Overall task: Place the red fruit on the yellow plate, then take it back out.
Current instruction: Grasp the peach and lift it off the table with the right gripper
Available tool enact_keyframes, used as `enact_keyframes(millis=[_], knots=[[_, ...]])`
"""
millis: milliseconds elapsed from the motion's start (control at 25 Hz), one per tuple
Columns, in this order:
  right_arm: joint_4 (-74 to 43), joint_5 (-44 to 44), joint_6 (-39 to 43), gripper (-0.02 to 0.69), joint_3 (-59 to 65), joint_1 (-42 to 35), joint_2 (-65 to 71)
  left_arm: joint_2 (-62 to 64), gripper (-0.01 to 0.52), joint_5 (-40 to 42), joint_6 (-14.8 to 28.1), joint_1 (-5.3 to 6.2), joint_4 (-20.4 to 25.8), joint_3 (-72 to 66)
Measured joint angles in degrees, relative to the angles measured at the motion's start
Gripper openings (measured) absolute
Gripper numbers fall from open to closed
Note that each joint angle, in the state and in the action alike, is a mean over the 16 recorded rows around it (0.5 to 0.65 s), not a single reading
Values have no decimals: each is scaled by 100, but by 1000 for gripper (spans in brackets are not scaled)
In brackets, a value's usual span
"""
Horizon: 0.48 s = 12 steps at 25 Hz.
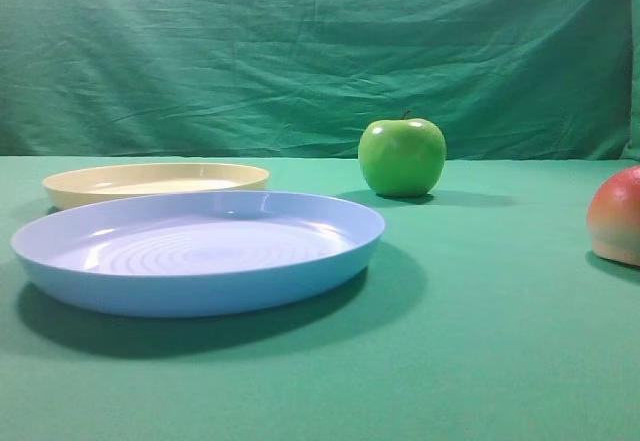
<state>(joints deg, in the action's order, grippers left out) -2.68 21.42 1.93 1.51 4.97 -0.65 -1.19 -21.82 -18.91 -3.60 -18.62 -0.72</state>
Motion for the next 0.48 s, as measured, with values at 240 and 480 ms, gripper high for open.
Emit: enact_keyframes(millis=[240,480], knots=[[0,0,0,0,0,0,0,0,0,0,0,0,0,0],[-30,0,-148,0,0,0,0,0,0,0,0,0,0,0]])
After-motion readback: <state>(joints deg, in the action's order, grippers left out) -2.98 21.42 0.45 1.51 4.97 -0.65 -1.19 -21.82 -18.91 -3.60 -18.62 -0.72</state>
